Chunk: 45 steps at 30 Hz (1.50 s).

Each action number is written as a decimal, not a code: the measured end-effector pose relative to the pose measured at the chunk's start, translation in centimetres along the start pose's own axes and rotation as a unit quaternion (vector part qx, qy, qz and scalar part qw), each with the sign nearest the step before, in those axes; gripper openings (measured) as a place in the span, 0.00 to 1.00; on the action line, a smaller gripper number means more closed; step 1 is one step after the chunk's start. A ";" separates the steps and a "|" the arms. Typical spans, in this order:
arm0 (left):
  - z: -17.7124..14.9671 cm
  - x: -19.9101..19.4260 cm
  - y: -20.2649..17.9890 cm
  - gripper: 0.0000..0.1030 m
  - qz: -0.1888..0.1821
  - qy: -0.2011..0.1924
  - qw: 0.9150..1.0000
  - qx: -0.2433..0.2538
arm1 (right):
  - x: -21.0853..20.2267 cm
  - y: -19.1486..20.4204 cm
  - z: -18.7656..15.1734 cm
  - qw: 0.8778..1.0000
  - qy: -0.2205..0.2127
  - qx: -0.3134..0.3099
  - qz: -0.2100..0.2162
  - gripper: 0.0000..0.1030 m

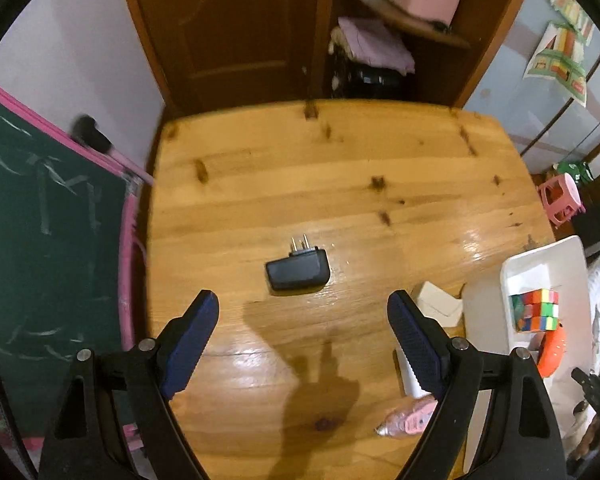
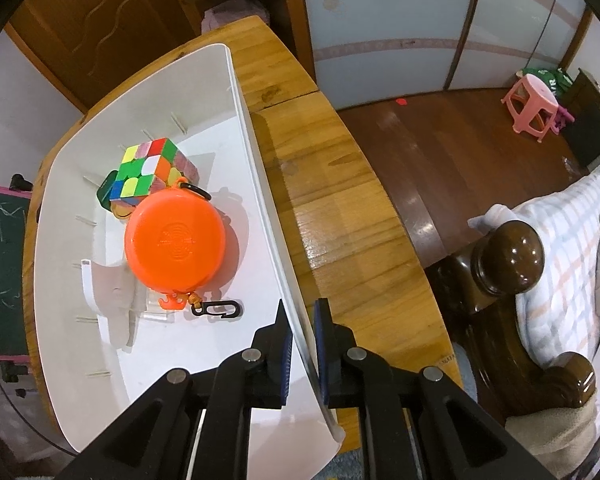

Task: Organize rigid objects
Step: 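Withdraw the left gripper from the bin back over the table, then grasp the black plug charger on the table with the left gripper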

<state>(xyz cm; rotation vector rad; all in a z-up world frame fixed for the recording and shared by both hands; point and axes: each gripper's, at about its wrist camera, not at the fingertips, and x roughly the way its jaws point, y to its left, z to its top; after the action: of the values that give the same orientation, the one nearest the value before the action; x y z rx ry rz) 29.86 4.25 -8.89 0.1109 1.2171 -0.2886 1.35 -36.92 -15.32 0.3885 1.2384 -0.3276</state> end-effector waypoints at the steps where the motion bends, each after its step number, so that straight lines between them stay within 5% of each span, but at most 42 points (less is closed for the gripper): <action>1: 0.1 1.1 0.2 0.86 -0.006 0.010 1.000 -0.006 | 0.0 0.0 0.0 1.000 0.001 0.001 -0.002 0.11; 11: 1.4 9.1 1.9 0.86 -0.058 0.068 0.993 -0.083 | 0.0 0.4 0.1 1.000 0.006 0.005 -0.021 0.12; 19: 0.9 11.0 1.9 0.85 -0.034 0.073 0.992 -0.098 | 0.0 0.5 0.2 1.000 0.008 0.007 -0.027 0.13; 26: 0.6 10.9 1.9 0.80 -0.007 0.059 0.993 -0.107 | 0.0 0.5 0.1 1.000 0.006 0.006 -0.028 0.13; 30: 0.5 10.8 1.4 0.64 0.026 0.047 0.994 -0.093 | 0.0 0.5 0.1 1.000 0.004 0.007 -0.026 0.13; 36: 0.0 10.4 0.8 0.64 0.051 0.040 0.994 -0.092 | 0.1 0.3 0.1 1.000 0.002 0.007 -0.021 0.13; 40: -0.5 8.1 -0.8 0.64 0.040 0.018 0.996 -0.077 | 0.1 0.2 0.0 1.000 -0.001 0.007 -0.017 0.13; 45: -1.3 0.8 -4.8 0.64 0.001 -0.037 0.999 -0.028 | 0.1 0.1 0.0 1.000 -0.006 0.007 -0.008 0.13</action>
<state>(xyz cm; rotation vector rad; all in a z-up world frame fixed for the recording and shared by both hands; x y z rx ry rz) 27.59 -0.20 -9.75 0.0516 1.1507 -0.2546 1.41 -36.84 -15.42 0.3886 1.2289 -0.3519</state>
